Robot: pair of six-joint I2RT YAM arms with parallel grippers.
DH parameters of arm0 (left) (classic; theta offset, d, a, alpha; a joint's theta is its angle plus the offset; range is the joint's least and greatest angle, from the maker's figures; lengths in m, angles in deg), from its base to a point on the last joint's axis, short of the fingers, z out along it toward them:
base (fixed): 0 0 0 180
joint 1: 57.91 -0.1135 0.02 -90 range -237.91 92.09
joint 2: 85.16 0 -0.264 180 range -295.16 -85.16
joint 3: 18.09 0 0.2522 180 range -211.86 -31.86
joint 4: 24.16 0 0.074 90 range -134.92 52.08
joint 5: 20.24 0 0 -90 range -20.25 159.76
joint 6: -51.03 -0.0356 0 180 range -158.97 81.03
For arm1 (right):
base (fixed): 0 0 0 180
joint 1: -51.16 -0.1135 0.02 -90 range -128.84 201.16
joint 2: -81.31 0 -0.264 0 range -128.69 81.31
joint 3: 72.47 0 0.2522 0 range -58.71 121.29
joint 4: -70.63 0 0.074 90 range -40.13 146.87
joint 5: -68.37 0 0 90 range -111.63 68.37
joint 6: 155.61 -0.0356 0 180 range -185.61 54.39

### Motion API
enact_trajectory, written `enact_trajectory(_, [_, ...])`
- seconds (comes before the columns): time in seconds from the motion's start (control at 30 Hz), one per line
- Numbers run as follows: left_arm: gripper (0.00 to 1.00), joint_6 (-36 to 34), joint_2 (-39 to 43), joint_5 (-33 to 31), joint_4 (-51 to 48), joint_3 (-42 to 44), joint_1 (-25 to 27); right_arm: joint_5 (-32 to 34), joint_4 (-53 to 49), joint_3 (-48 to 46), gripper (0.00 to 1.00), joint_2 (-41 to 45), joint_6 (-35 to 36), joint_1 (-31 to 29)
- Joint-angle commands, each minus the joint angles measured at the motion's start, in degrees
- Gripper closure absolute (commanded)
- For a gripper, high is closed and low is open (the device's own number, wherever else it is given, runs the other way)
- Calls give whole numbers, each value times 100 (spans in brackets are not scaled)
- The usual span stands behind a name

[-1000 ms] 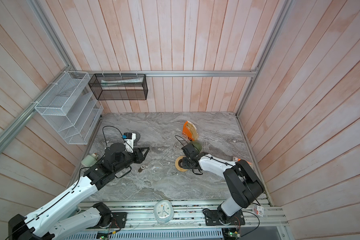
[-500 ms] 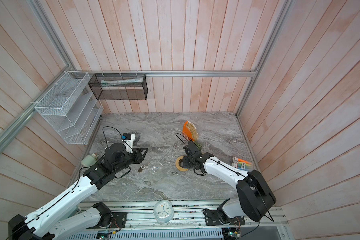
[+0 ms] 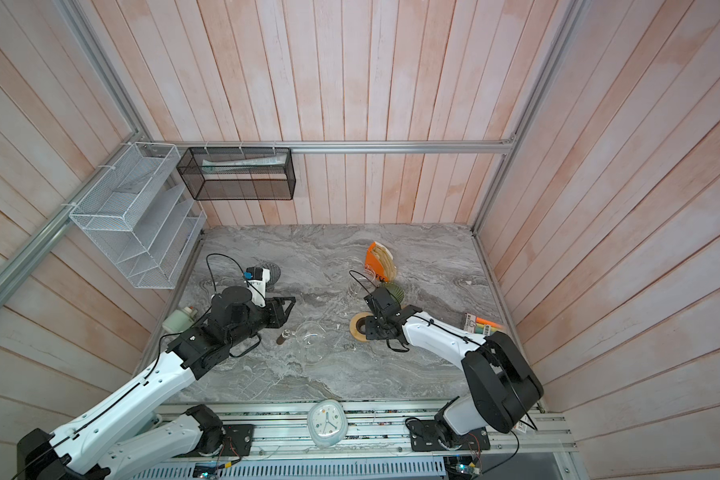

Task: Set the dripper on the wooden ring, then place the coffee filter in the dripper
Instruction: 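Lower the right gripper into the hole of the nearer wooden stand, then spread the right gripper inside the stand's hole and lift the stand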

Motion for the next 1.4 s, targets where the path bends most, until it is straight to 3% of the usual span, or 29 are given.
enact_trajectory(0.0, [57, -106, -36, -86, -43, 76, -22, 131, 104, 132, 47, -284, 39, 16])
enact_trajectory(0.4, [57, -143, -90, -107, -73, 51, -34, 157, 254, 261, 54, -750, 190, 42])
enact_trajectory(0.57, [57, -135, -91, -108, -74, 45, -36, 238, 251, 295, 62, -756, 269, 43])
enact_trajectory(0.63, [57, -126, -93, -105, -72, 54, -39, 250, 262, 304, 62, -730, 303, 47])
enact_trajectory(0.73, [57, -115, -78, -90, -71, 50, -40, 238, 263, 331, 53, -709, 332, 52])
enact_trajectory(0.9, [57, -116, -46, -117, -89, 58, -35, 134, 327, 341, 52, -716, 341, 91])
enact_trajectory(1.17, [57, -134, -37, -156, -139, 53, -40, 59, 290, 454, 76, -815, 385, 105])
enact_trajectory(1.37, [57, -152, -15, -175, -174, 58, -38, 68, 173, 508, 84, -607, 402, 100])
